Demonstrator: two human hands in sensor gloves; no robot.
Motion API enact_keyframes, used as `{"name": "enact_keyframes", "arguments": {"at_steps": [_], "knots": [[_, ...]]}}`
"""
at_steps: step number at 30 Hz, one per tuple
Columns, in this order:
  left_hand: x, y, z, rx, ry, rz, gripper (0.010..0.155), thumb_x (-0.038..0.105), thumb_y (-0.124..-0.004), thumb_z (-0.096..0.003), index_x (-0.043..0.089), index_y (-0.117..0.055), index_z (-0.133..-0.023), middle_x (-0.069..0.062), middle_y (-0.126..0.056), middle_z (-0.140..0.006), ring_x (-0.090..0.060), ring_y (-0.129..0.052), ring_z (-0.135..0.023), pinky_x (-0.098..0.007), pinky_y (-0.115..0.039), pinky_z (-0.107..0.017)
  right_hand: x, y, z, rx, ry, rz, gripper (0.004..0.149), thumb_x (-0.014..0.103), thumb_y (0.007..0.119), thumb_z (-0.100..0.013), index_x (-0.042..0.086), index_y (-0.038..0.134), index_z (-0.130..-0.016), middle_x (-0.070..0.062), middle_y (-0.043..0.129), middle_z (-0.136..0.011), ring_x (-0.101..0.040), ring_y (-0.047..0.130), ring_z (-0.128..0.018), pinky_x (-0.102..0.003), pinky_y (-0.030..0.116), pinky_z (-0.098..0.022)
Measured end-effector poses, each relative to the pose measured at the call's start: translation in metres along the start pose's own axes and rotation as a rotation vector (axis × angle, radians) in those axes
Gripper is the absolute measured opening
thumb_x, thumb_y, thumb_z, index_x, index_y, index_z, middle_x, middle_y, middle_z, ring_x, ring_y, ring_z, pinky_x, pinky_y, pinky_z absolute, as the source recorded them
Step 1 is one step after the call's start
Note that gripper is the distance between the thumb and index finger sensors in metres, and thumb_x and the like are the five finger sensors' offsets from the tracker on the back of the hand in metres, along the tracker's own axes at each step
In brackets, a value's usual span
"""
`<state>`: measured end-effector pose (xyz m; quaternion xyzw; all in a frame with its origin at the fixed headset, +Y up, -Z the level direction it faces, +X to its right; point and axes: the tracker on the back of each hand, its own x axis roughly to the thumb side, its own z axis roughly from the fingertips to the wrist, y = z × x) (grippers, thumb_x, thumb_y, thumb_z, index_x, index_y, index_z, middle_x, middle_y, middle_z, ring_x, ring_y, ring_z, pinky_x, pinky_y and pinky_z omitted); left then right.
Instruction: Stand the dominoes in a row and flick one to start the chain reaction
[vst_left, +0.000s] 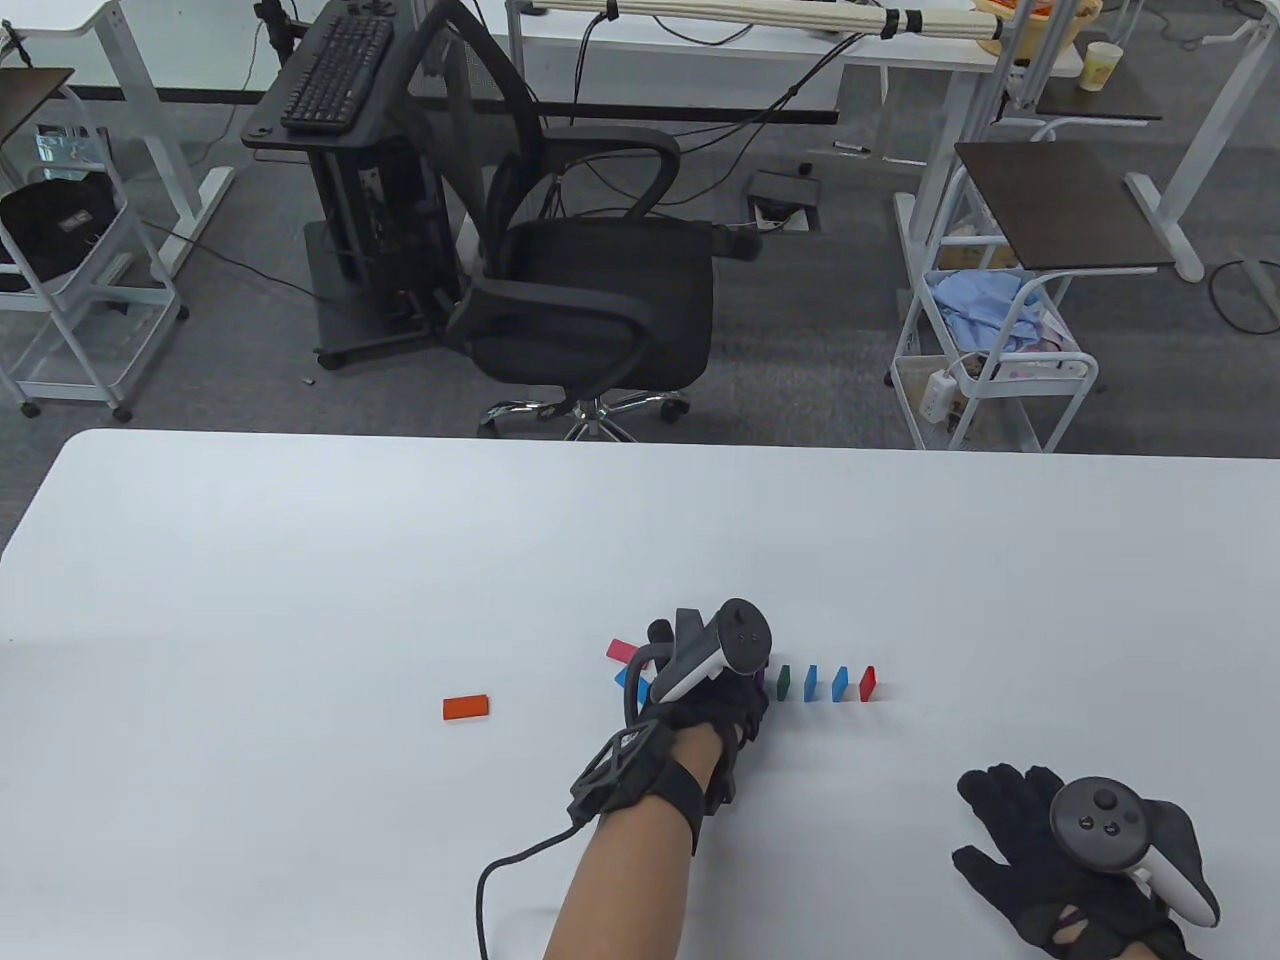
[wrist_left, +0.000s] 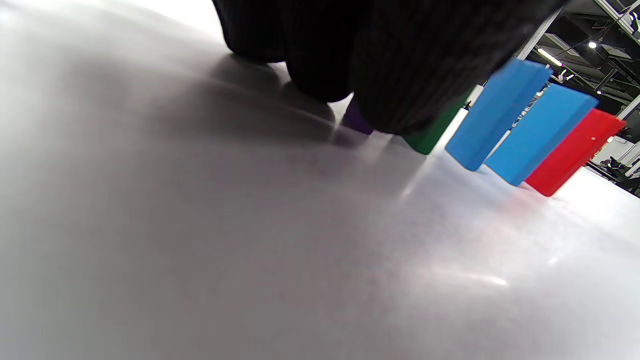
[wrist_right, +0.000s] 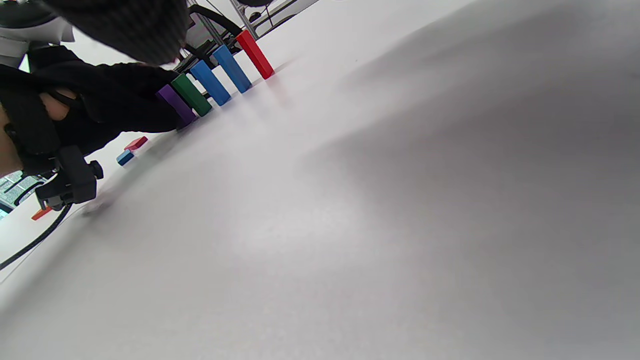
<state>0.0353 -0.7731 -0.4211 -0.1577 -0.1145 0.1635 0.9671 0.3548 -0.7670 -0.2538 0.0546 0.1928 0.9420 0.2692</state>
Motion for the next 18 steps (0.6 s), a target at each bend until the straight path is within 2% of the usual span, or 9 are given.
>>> {"name": "enact_keyframes", "arguments": {"at_steps": [9, 18], "knots": [[-0.007, 0.005, 0.011, -0.008, -0.001, -0.022, 0.068, 0.038, -0.091, -0.0424, 0.024, -0.053, -0.098, -0.003, -0.071, -0.101, -0.03, -0.061, -0.102, -0.072, -0.013, -0.069, 0.0, 0.0, 0.001, -0.006, -0.005, -0.005, 0.07, 0.053, 0.068, -0.053, 0.03, 0.026, -0.104, -0.012, 0.014, -0.115, -0.043, -0.005, -0.098, -0.065, 0.002, -0.069], [-0.026, 0.029, 0.019, 0.032, 0.052, -0.1, 0.072, 0.044, -0.092, -0.0407, 0.024, -0.054, -0.098, -0.004, -0.069, -0.103, -0.031, -0.058, -0.104, -0.073, -0.011, -0.069, 0.0, 0.0, 0.001, -0.009, -0.008, -0.003, 0.07, 0.053, 0.068, -0.053, 0.03, 0.027, -0.104, -0.013, 0.014, -0.115, -0.043, -0.005, -0.098, -0.065, 0.002, -0.069]]}}
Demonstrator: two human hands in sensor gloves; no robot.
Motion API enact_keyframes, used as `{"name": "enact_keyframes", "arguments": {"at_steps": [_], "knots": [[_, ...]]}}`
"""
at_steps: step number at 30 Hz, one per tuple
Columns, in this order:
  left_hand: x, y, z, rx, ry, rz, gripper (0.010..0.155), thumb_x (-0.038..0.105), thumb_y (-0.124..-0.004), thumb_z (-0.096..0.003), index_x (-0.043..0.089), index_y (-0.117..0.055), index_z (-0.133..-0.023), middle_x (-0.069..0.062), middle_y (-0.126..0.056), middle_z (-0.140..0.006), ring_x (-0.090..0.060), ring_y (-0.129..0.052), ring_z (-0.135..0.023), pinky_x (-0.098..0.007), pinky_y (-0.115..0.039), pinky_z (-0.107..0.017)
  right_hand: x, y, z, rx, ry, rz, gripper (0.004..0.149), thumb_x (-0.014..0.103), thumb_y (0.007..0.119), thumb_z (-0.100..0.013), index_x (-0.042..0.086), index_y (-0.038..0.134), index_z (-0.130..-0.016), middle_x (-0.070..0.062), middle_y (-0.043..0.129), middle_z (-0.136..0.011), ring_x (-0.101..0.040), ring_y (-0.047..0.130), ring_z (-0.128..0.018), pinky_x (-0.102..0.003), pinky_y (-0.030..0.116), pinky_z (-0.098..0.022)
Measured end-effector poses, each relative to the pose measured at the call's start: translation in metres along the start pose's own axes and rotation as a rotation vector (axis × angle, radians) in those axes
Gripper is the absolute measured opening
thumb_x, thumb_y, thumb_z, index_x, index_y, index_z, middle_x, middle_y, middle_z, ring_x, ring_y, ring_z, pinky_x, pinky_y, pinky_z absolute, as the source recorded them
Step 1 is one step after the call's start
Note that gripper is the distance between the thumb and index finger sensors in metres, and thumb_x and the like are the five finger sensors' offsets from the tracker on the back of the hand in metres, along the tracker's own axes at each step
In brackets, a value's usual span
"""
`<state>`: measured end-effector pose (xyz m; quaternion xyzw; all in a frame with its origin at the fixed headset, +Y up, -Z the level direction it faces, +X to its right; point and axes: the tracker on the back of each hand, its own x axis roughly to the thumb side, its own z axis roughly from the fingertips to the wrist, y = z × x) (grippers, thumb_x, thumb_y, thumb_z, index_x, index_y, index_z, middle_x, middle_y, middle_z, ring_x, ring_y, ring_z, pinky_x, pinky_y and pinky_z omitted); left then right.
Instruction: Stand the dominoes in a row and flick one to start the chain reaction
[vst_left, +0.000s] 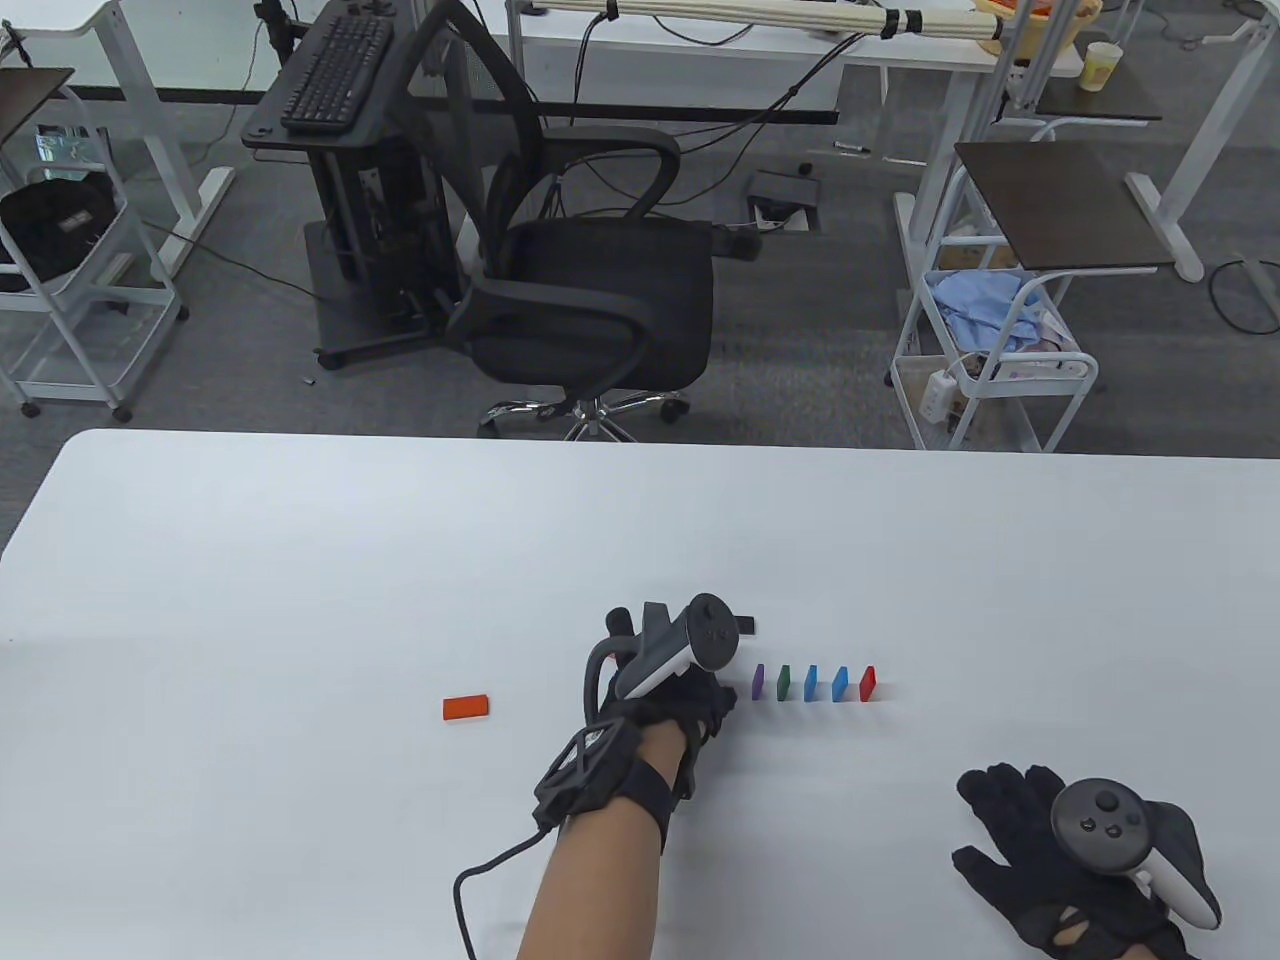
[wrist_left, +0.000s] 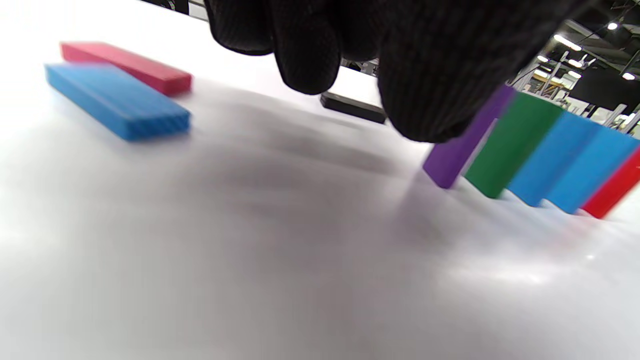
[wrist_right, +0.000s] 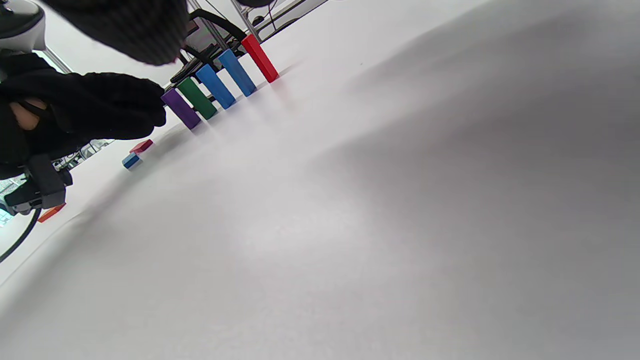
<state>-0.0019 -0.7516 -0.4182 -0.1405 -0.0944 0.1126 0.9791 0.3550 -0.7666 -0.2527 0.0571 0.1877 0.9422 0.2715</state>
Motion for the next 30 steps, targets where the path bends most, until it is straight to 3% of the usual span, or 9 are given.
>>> {"name": "enact_keyframes", "arguments": {"at_steps": [12, 21, 30], "knots": [[0.001, 0.024, -0.027, 0.041, 0.032, -0.076, 0.069, 0.039, -0.093, -0.0417, 0.027, -0.055, -0.098, -0.002, -0.068, -0.106, -0.031, -0.053, -0.107, -0.072, -0.011, -0.069, -0.001, -0.001, 0.0, 0.001, 0.007, -0.002, 0.07, 0.053, 0.068, -0.053, 0.03, 0.027, -0.104, -0.013, 0.014, -0.115, -0.043, -0.006, -0.098, -0.065, 0.002, -0.069], [0.02, 0.017, -0.056, 0.004, 0.015, -0.07, 0.066, 0.037, -0.092, -0.0423, 0.03, -0.057, -0.098, 0.002, -0.07, -0.106, -0.03, -0.049, -0.109, -0.07, -0.015, -0.072, 0.002, 0.002, 0.001, 0.007, 0.004, 0.0, 0.069, 0.053, 0.068, -0.053, 0.03, 0.027, -0.104, -0.013, 0.014, -0.115, -0.043, -0.005, -0.098, -0.065, 0.002, -0.069], [0.021, 0.002, -0.071, -0.026, 0.016, -0.1, 0.066, 0.035, -0.092, -0.0422, 0.031, -0.057, -0.098, 0.004, -0.069, -0.108, -0.03, -0.047, -0.109, -0.069, -0.017, -0.074, 0.002, 0.002, 0.002, 0.004, 0.007, -0.007, 0.069, 0.053, 0.067, -0.053, 0.03, 0.027, -0.104, -0.013, 0.014, -0.115, -0.043, -0.006, -0.098, -0.064, 0.003, -0.07]]}}
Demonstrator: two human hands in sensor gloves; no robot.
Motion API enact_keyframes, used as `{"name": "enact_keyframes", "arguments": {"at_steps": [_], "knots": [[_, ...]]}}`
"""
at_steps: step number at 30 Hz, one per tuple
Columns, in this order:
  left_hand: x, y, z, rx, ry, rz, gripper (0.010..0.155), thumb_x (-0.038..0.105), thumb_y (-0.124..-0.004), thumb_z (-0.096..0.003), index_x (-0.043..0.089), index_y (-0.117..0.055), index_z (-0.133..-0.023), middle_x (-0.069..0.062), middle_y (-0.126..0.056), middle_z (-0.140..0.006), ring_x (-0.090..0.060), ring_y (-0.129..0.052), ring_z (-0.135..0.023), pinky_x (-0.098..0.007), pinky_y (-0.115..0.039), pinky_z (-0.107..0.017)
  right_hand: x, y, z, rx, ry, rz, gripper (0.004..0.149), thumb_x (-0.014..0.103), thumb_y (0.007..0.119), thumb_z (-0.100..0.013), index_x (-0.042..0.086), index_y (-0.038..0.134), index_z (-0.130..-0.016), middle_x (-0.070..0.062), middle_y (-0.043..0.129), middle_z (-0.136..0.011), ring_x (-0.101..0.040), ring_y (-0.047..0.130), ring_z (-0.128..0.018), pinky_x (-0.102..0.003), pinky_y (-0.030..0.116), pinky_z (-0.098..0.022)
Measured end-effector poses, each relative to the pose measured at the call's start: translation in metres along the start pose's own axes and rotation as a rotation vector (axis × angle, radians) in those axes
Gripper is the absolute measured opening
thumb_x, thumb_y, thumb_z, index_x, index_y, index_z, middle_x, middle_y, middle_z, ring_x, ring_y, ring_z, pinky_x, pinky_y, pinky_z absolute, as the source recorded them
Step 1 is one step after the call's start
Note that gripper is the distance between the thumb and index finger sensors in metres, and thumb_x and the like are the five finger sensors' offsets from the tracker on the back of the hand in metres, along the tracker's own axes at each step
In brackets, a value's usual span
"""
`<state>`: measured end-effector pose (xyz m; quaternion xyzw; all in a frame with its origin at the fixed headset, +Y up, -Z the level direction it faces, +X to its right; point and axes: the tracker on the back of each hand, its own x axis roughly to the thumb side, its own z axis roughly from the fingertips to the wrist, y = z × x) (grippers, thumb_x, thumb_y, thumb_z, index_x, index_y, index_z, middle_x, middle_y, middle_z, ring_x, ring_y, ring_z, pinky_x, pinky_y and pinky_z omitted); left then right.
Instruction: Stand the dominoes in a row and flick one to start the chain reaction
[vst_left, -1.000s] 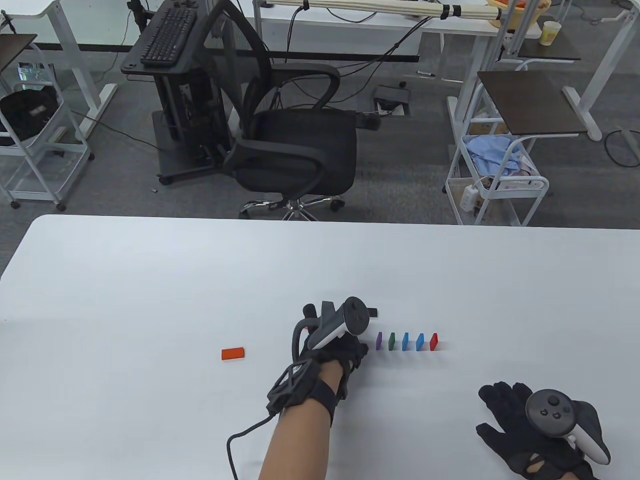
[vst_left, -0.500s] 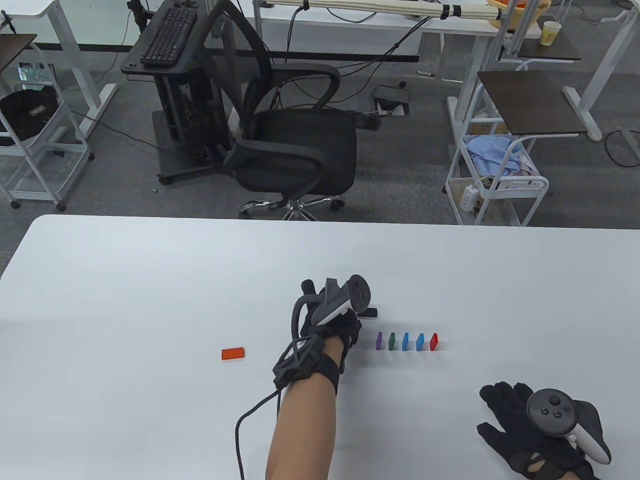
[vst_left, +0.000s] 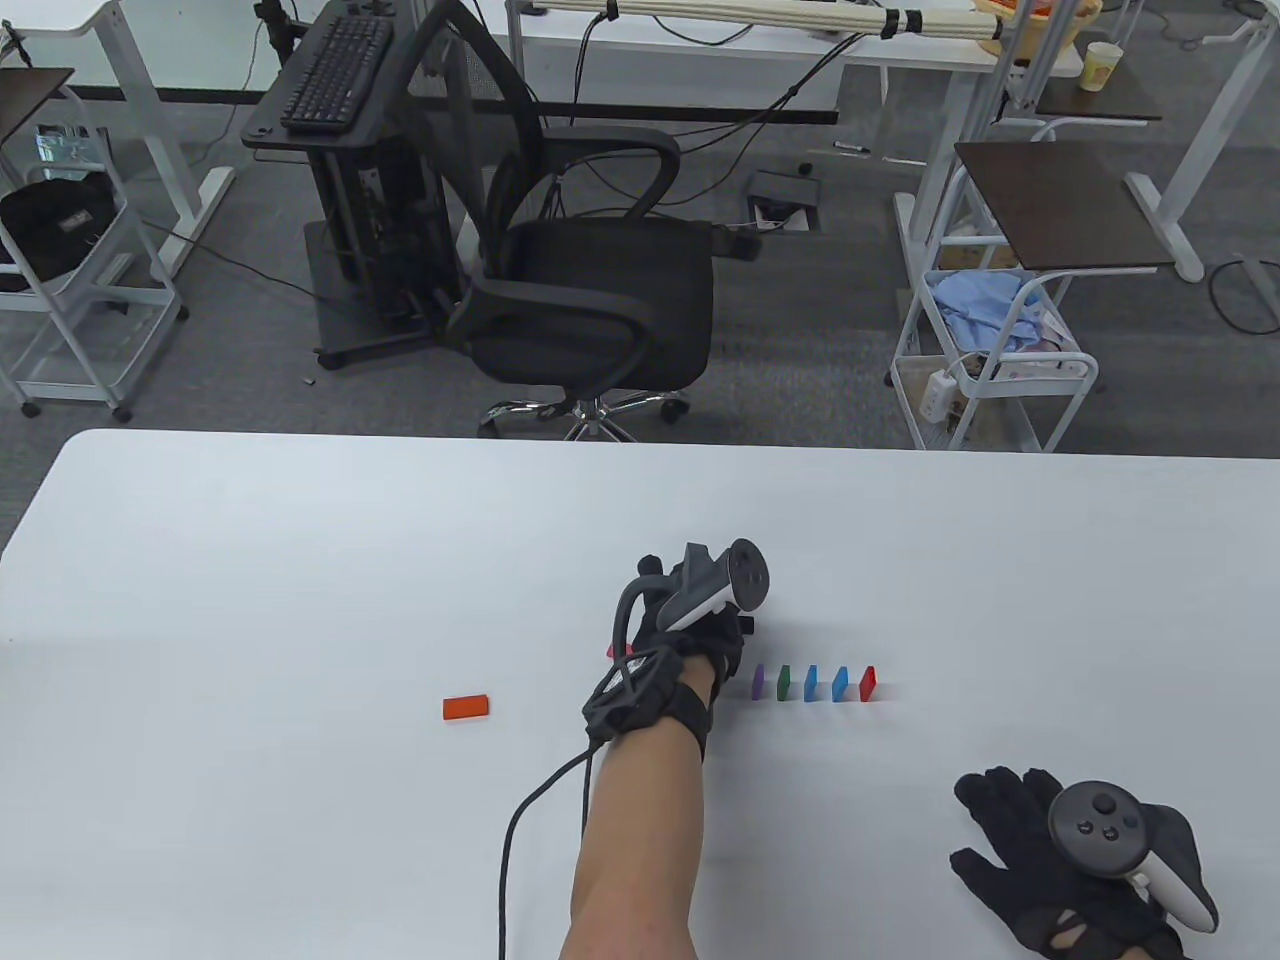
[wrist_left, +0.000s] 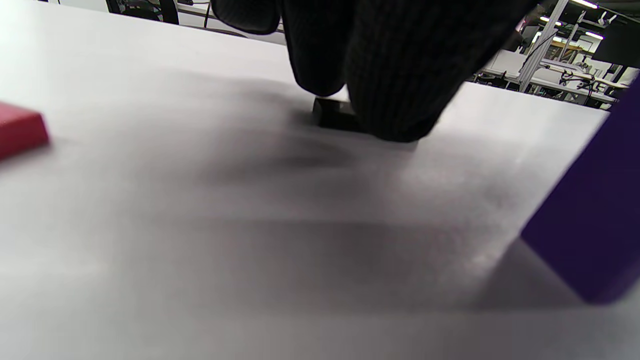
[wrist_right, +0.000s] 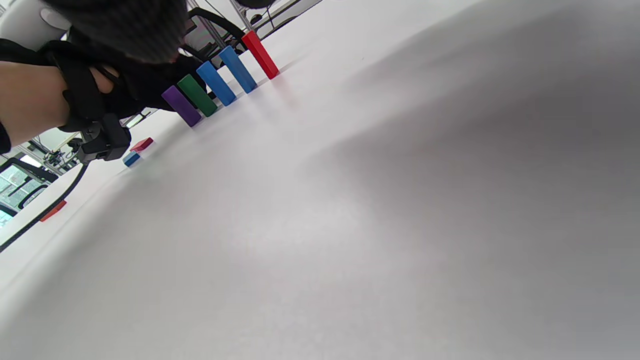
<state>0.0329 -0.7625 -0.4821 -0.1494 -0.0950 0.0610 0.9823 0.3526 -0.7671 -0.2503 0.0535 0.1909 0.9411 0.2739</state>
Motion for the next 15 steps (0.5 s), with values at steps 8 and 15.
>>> {"name": "enact_keyframes", "arguments": {"at_steps": [8, 15], "knots": [[0.009, -0.001, -0.011, 0.007, -0.013, -0.094, 0.065, 0.035, -0.092, -0.0419, 0.031, -0.058, -0.097, 0.003, -0.073, -0.103, -0.027, -0.048, -0.107, -0.068, -0.017, -0.074, 0.0, 0.0, 0.0, 0.005, 0.008, 0.002, 0.069, 0.053, 0.068, -0.053, 0.03, 0.027, -0.104, -0.013, 0.014, -0.115, -0.043, -0.006, -0.098, -0.064, 0.002, -0.07], [0.019, 0.003, -0.018, -0.02, -0.047, -0.241, 0.062, 0.036, -0.092, -0.0409, 0.028, -0.063, -0.096, 0.001, -0.082, -0.096, -0.024, -0.064, -0.101, -0.068, -0.02, -0.075, -0.001, -0.001, 0.001, -0.001, 0.011, -0.002, 0.069, 0.053, 0.067, -0.053, 0.029, 0.028, -0.104, -0.013, 0.014, -0.115, -0.043, -0.006, -0.098, -0.064, 0.002, -0.07]]}}
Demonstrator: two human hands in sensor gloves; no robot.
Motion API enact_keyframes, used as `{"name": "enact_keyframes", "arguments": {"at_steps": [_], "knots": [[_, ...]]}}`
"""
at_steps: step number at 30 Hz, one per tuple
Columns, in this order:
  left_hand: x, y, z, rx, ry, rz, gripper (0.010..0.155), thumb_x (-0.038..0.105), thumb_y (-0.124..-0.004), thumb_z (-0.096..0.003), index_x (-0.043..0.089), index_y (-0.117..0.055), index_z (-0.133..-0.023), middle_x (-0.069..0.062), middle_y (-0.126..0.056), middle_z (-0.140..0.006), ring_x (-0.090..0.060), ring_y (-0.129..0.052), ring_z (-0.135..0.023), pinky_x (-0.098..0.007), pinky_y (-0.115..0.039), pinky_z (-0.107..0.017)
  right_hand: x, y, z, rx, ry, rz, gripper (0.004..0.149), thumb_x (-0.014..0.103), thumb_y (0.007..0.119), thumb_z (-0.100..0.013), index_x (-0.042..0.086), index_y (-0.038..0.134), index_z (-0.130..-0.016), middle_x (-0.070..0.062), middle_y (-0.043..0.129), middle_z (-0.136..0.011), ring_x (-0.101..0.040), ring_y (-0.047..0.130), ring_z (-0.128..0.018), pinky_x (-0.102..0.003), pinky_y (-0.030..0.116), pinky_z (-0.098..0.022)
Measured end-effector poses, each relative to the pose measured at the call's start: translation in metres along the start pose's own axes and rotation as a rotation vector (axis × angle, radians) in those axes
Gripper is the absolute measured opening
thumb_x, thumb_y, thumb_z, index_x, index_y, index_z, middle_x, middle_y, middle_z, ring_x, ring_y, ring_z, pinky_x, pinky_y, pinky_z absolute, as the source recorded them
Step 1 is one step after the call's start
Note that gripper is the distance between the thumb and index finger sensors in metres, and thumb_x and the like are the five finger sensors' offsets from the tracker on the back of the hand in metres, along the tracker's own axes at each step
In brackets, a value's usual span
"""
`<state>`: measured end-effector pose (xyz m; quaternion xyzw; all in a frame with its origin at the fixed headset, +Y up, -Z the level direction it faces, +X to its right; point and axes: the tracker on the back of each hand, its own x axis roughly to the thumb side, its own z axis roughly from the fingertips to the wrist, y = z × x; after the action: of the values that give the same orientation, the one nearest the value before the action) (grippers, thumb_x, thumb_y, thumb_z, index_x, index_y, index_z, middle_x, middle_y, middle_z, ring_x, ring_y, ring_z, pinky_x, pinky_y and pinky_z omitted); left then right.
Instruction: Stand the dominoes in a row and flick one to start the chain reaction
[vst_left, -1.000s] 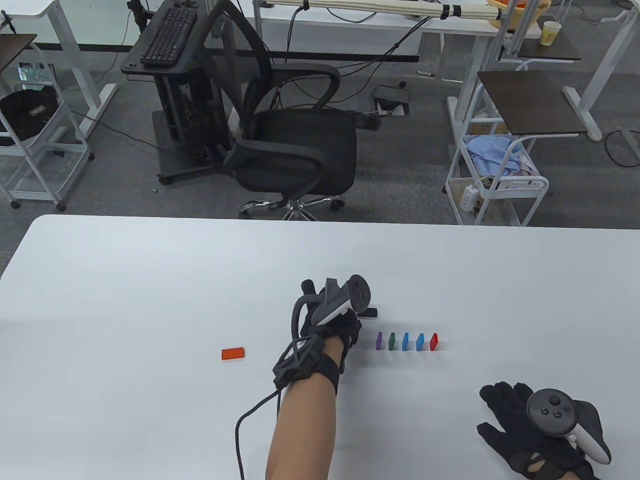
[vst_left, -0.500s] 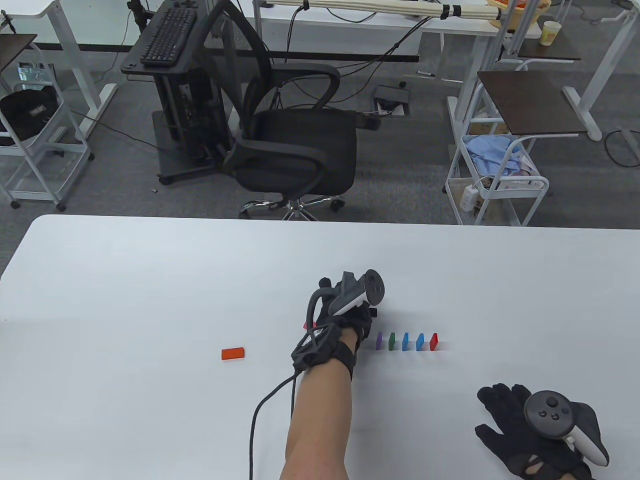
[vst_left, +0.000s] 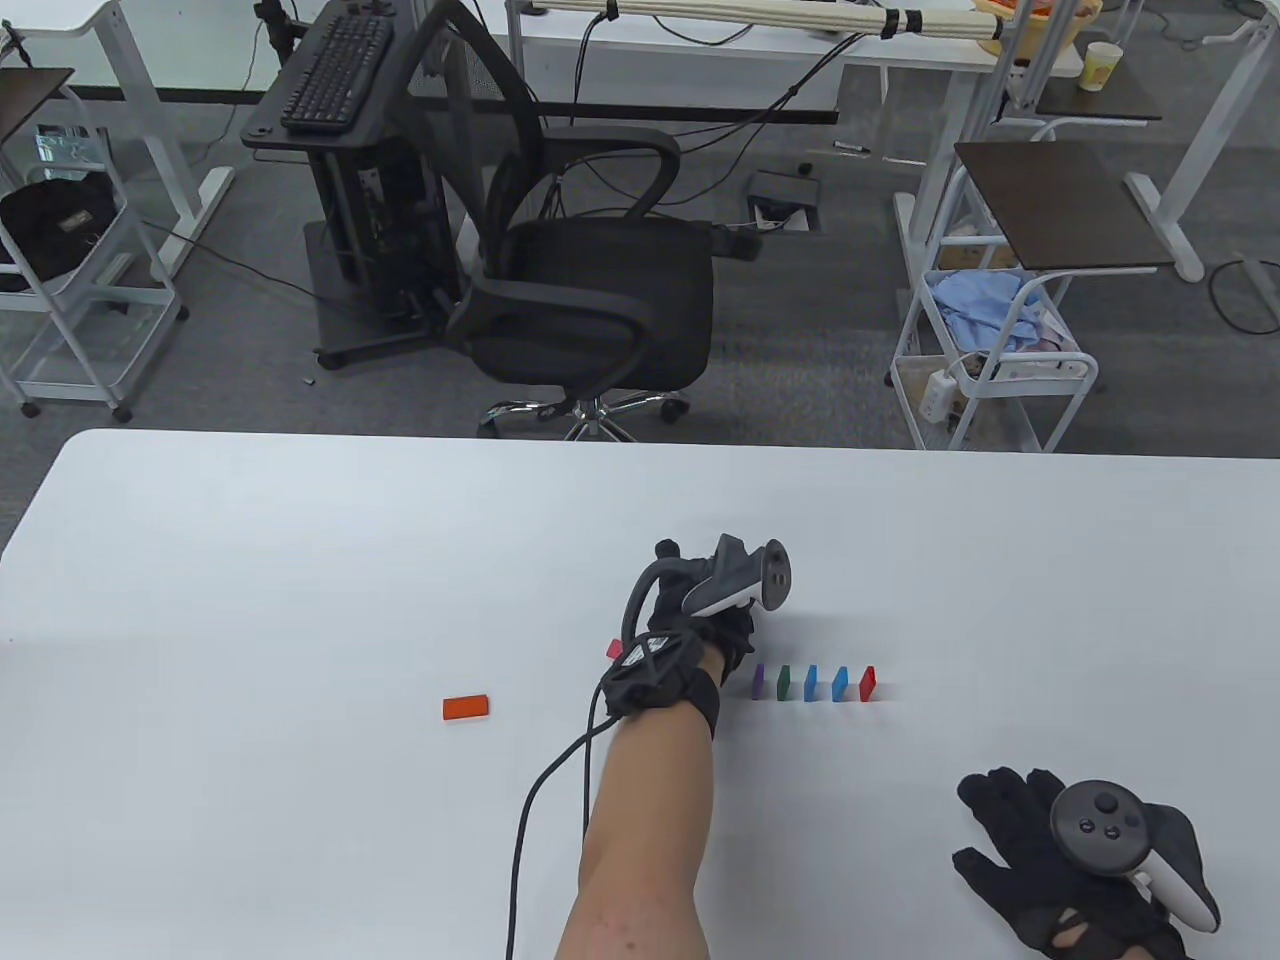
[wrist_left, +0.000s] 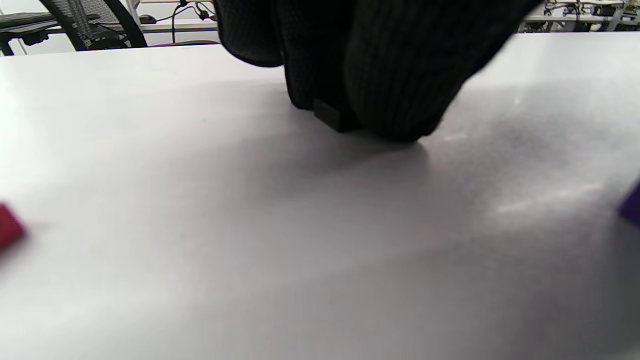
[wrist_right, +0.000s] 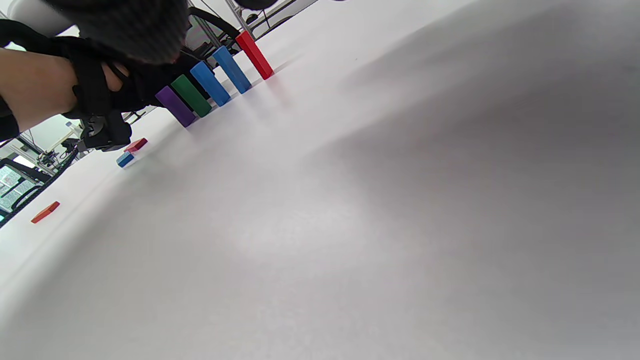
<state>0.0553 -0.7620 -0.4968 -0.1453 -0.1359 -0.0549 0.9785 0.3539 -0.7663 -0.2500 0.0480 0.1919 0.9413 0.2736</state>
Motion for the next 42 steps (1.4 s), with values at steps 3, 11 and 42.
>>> {"name": "enact_keyframes", "arguments": {"at_steps": [3, 11, 42], "knots": [[0.005, 0.0, -0.001, -0.015, -0.013, -0.083, 0.063, 0.038, -0.09, -0.0409, 0.025, -0.062, -0.096, -0.002, -0.084, -0.093, -0.027, -0.068, -0.099, -0.07, -0.018, -0.075, 0.0, -0.001, 0.0, -0.011, -0.007, -0.003, 0.069, 0.053, 0.067, -0.053, 0.029, 0.028, -0.104, -0.013, 0.015, -0.115, -0.043, -0.006, -0.098, -0.064, 0.002, -0.07], [-0.011, -0.003, 0.001, -0.078, 0.02, -0.027, 0.067, 0.042, -0.086, -0.0396, 0.02, -0.06, -0.097, -0.005, -0.084, -0.089, -0.032, -0.071, -0.093, -0.073, -0.016, -0.073, -0.001, -0.003, 0.001, -0.02, -0.009, -0.014, 0.068, 0.053, 0.067, -0.053, 0.029, 0.029, -0.104, -0.013, 0.015, -0.115, -0.043, -0.006, -0.098, -0.064, 0.002, -0.07], [-0.038, 0.025, 0.093, 0.124, -0.057, 0.272, 0.061, 0.038, -0.089, -0.0406, 0.022, -0.06, -0.092, -0.002, -0.084, -0.093, -0.028, -0.076, -0.095, -0.073, -0.022, -0.072, -0.001, -0.003, 0.002, -0.029, -0.029, -0.017, 0.068, 0.053, 0.067, -0.053, 0.029, 0.029, -0.104, -0.013, 0.014, -0.114, -0.043, -0.007, -0.097, -0.064, 0.002, -0.069]]}}
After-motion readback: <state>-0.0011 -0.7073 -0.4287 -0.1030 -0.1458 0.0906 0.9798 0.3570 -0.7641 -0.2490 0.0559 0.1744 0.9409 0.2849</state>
